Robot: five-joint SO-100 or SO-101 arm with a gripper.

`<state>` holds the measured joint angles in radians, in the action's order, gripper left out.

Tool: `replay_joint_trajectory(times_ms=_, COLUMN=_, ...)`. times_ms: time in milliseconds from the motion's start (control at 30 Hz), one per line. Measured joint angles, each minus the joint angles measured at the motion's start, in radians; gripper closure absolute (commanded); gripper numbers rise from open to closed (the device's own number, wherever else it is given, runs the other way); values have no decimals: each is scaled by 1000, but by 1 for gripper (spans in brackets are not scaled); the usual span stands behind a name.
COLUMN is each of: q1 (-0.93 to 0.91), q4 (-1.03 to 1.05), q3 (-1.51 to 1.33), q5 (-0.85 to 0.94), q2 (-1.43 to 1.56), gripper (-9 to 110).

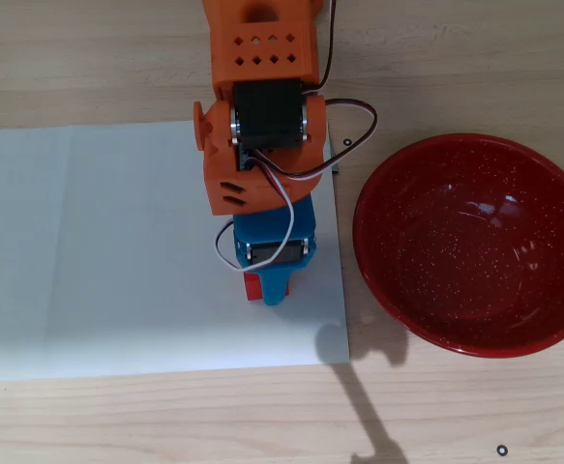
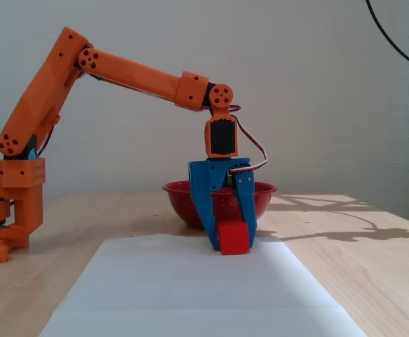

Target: Grasp the red cube and put it in the red bowl

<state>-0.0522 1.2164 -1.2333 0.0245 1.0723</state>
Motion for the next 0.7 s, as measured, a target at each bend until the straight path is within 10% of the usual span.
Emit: replay_joint_trajectory(times_ms=700, q1=-83, q4=426, q3=229, q5=51, q2=296, gripper=101)
